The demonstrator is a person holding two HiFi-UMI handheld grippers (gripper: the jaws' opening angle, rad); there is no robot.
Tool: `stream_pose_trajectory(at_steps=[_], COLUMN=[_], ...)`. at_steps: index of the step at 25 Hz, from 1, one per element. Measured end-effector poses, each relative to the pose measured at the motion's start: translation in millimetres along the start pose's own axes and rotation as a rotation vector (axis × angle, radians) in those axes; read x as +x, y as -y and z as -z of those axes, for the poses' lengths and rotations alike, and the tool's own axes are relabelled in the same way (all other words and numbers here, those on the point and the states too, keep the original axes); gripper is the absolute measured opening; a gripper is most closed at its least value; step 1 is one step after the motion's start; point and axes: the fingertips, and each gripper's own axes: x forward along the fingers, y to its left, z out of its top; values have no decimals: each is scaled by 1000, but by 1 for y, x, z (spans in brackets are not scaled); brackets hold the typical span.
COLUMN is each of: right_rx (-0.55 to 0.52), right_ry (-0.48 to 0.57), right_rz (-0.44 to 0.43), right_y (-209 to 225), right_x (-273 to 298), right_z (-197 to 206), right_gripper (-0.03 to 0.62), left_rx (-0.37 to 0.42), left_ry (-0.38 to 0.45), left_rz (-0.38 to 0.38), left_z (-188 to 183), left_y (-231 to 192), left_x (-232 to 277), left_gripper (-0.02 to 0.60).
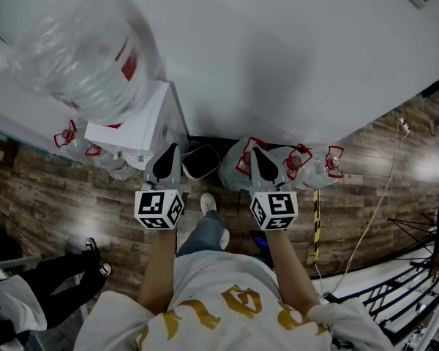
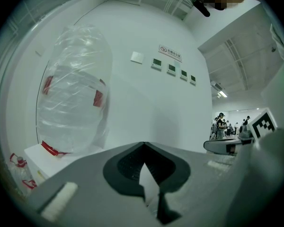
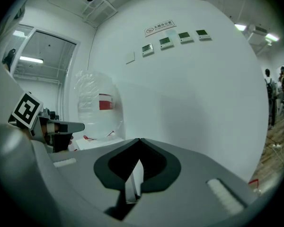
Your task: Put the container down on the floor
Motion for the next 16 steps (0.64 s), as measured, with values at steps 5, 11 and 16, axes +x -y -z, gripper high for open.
stream_pose_trajectory(at_steps=[5,11,16], right_rx=[-1,4,16], right_ry=[0,3,3], right_rz=[4,16,17], right_y=[1,5,3], right_x=[-1,-8,-9], right_z=[0,1,2], right_gripper=[23,23,23], left_rx=[1,6,8], left_ry=[1,-6,-9], left_rz=[7,13,15], left_z=[1,3,4], left_y=[2,7,7], left_x=[0,-2,-3], left_gripper=[0,0,0])
